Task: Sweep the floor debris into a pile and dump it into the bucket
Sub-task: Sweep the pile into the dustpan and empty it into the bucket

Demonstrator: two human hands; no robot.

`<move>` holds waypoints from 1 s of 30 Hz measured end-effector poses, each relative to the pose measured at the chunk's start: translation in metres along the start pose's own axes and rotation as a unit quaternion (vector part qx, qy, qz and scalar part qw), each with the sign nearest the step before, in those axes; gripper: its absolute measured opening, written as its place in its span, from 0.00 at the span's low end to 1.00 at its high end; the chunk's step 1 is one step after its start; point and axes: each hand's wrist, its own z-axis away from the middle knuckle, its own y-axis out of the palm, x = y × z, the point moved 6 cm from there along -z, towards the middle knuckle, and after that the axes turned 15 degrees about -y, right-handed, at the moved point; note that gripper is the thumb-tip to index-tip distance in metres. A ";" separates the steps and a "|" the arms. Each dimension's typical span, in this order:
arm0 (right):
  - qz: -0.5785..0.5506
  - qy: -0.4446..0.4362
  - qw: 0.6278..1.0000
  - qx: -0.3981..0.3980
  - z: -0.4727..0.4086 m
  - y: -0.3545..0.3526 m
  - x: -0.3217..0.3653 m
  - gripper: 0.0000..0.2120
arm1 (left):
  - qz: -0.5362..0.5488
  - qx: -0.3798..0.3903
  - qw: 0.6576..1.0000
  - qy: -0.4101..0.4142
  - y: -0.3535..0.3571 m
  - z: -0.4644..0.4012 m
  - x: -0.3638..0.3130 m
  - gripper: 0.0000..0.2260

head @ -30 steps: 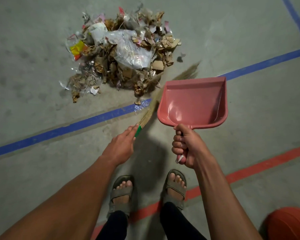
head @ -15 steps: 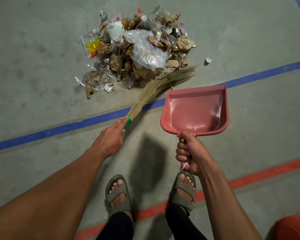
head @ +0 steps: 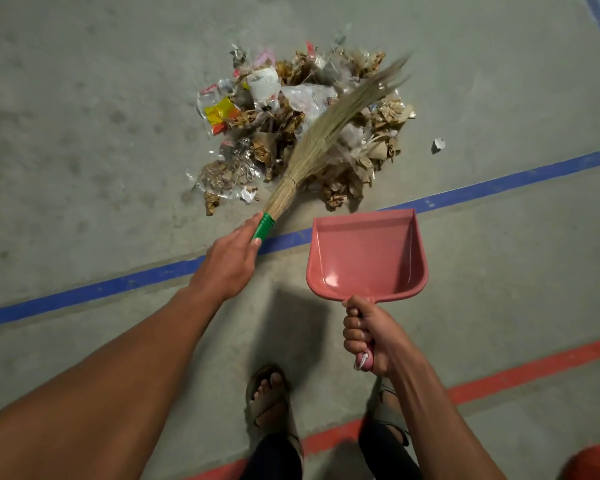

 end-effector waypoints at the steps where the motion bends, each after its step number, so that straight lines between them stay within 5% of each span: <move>1: -0.009 0.016 1.000 0.000 -0.003 0.004 -0.004 0.17 | -0.001 -0.005 1.000 -0.001 -0.010 -0.006 0.000 0.25; 9: -0.075 0.112 0.991 0.009 -0.051 0.034 -0.003 0.18 | 0.000 -0.017 1.000 0.001 -0.041 -0.051 -0.016 0.25; 20: -0.125 0.180 0.975 0.021 -0.187 0.027 0.026 0.14 | -0.003 -0.033 0.999 0.014 0.029 -0.173 -0.044 0.25; 30: -0.035 0.133 0.990 0.024 -0.288 0.033 0.086 0.20 | 0.023 -0.035 0.999 0.008 0.081 -0.268 -0.073 0.25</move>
